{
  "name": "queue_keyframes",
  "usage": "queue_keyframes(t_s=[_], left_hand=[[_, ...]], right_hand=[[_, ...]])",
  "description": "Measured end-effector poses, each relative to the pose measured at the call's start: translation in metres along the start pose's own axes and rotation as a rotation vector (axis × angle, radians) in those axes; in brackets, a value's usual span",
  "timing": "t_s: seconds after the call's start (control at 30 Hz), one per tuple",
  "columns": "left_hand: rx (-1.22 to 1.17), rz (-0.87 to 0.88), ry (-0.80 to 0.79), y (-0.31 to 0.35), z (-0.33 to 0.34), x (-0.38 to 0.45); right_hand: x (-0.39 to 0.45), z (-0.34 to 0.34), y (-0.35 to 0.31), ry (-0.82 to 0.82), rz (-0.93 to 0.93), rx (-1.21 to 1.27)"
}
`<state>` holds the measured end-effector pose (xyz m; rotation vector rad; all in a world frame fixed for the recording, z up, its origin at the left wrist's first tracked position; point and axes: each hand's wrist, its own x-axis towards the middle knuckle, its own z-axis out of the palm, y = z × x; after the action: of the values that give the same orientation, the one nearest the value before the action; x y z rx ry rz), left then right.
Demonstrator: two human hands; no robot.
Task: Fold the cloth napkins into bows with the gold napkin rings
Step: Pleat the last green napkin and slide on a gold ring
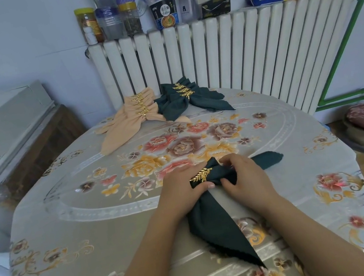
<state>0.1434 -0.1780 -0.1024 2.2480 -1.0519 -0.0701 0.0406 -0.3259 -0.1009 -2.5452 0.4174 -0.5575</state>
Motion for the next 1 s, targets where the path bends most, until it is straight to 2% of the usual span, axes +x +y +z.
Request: queue_keyframes(t_s=[0.27,0.4,0.53,0.63,0.83,0.9,1.0], left_hand=[[-0.053,-0.059,0.139,-0.001,0.006,0.001],[-0.052,-0.07,0.164,-0.005,0.007,0.004],[-0.063,-0.099,0.169,-0.004,0.005,0.004],[-0.075,-0.106,0.15,-0.003,0.003,0.004],[0.063,-0.104,-0.001,-0.005,-0.006,-0.004],[0.021,-0.138,0.013,-0.002,-0.006,-0.004],[0.095,-0.161,0.018,0.003,-0.005,-0.001]], right_hand=[[0.002,-0.001,-0.002,0.06,-0.032,-0.147],[-0.003,-0.006,-0.012,-0.043,-0.054,-0.146],[-0.006,-0.008,-0.018,-0.203,0.02,0.036],[-0.007,-0.008,-0.02,-0.232,0.051,0.052],[-0.011,-0.013,-0.022,-0.208,-0.054,-0.132],[-0.012,-0.014,-0.023,-0.203,-0.08,-0.112],[-0.01,-0.015,-0.02,-0.252,-0.067,-0.032]])
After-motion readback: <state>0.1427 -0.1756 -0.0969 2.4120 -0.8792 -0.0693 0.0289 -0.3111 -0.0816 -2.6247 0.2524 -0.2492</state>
